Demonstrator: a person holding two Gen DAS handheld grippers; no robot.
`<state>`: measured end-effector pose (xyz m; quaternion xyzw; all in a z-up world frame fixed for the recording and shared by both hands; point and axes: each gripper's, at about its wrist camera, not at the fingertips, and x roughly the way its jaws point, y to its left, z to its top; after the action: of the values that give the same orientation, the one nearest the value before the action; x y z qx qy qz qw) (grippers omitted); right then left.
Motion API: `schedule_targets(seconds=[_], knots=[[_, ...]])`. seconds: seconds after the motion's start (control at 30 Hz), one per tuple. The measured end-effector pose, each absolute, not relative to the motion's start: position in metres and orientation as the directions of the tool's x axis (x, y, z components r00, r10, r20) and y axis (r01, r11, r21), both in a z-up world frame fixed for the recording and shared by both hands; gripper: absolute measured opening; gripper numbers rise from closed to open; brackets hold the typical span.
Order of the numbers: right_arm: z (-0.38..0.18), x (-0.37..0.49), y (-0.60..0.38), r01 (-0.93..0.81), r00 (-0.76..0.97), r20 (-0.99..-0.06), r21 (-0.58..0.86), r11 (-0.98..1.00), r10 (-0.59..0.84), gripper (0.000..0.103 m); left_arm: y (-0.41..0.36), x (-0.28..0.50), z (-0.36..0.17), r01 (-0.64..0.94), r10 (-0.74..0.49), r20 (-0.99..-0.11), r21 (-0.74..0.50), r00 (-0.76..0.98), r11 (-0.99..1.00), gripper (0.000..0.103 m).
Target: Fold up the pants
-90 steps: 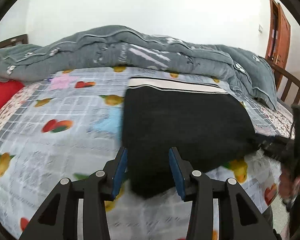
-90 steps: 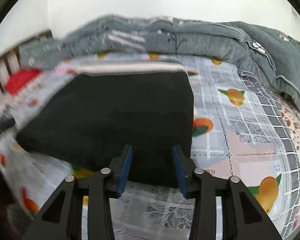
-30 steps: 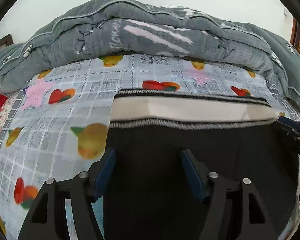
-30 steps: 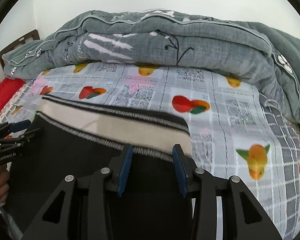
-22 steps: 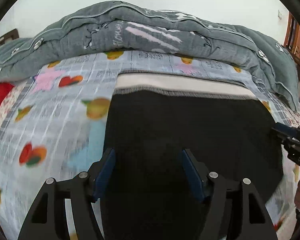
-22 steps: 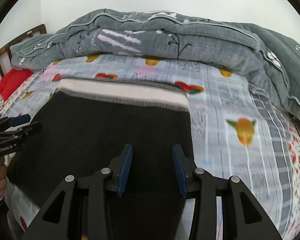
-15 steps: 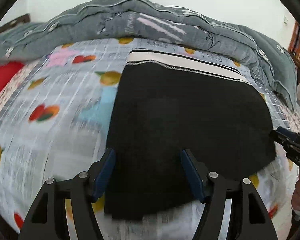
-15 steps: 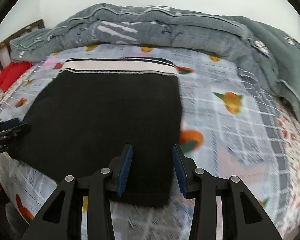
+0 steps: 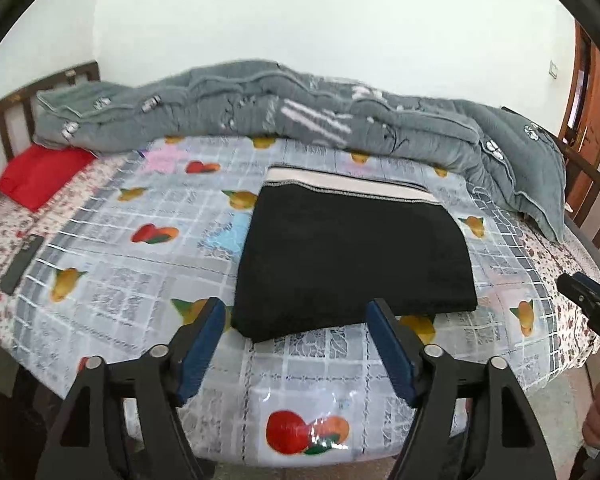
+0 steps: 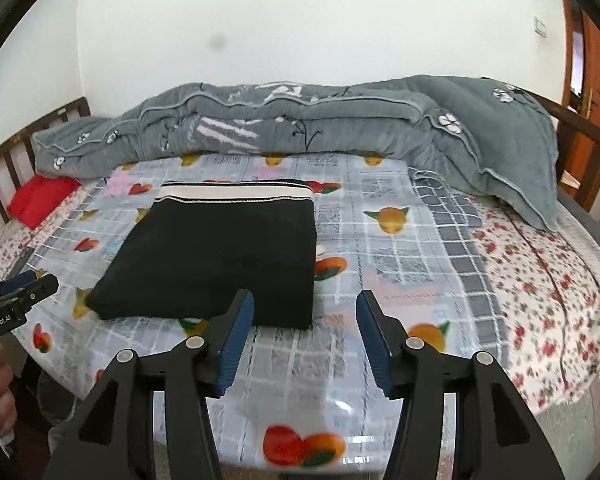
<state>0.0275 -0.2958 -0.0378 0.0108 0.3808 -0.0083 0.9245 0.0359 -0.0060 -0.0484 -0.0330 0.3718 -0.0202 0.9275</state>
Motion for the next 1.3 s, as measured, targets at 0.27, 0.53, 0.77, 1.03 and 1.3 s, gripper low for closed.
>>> schedule_targets(seconds=[0.27, 0.53, 0.77, 1.03, 1.3], knots=[[-0.025, -0.018, -0.298, 0.062, 0.743, -0.668, -0.011, 0.998, -0.053, 0.090, -0.018, -0.012, -0.022, 0.001, -0.004, -0.639, -0.005, 0.769, 1.000, 0.083], [-0.017, -0.039, -0.294, 0.050, 0.749, -0.660, -0.034, 0.998, -0.060, 0.093, -0.024, -0.034, -0.014, -0.002, -0.006, -0.631, -0.011, 0.776, 1.000, 0.086], [-0.012, -0.045, -0.296, 0.047, 0.763, -0.644, -0.030, 0.998, -0.055, 0.093, -0.026, -0.037, -0.013, -0.010, 0.005, -0.624, -0.004, 0.781, 1.000, 0.086], [-0.007, -0.051, -0.308, 0.065, 0.776, -0.628, -0.015, 0.998, -0.060, 0.093, -0.037, -0.037, -0.015, -0.003, 0.014, -0.613, 0.019, 0.790, 1.000, 0.086], [-0.005, -0.053, -0.314, 0.068, 0.778, -0.625, -0.016, 0.998, -0.063, 0.093, -0.045, -0.035, -0.015, 0.006, 0.006, -0.603, 0.018, 0.797, 1.000, 0.087]])
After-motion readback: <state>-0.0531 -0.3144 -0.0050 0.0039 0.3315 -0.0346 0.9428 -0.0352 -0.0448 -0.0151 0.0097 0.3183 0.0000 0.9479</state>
